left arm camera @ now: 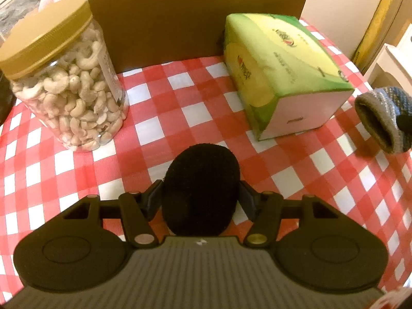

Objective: Organize soft objects
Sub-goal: 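Grasp the black round sponge with the left tool while the right tool holds the knitted cloth, then carry the black sponge with the left tool to the box while the right tool carries the knitted cloth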

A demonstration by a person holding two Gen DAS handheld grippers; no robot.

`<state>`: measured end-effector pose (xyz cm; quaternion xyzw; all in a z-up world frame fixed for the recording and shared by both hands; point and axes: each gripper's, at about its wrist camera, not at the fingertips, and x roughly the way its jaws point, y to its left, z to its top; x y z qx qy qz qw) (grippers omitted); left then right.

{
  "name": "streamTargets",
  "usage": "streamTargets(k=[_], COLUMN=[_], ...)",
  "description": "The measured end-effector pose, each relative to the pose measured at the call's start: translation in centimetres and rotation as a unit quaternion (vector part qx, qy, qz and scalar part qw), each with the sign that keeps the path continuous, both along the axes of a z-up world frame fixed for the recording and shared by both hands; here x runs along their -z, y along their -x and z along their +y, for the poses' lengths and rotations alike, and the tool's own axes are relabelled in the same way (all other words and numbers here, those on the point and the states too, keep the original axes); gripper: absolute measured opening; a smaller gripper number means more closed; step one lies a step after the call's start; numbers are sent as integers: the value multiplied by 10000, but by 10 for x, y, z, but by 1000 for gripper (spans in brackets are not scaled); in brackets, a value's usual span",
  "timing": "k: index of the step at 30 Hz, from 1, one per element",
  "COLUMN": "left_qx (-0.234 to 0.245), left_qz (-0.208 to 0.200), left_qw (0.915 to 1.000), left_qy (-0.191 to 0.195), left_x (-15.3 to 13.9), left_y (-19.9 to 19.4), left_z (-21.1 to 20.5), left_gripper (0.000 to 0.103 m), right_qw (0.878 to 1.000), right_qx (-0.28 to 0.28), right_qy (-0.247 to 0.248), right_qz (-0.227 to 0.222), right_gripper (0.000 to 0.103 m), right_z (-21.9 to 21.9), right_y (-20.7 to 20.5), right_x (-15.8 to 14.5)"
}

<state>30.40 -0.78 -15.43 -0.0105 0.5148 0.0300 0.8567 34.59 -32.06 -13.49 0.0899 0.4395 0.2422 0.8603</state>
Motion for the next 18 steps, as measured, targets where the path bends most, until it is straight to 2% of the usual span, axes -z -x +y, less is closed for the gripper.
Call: streamTargets(k=[18], left_qx=[-198], left_qz=[-904], left_qw=[9957], left_qy=[-27], left_x=[-83], left_y=[8], left_z=[-7], left_gripper=[60], right_qw=[9986], right_qx=[-125], right_qy=[-227], right_qz=[-461], right_gripper=[24], right_z=[-12], right_y=[-18], right_x=[-30])
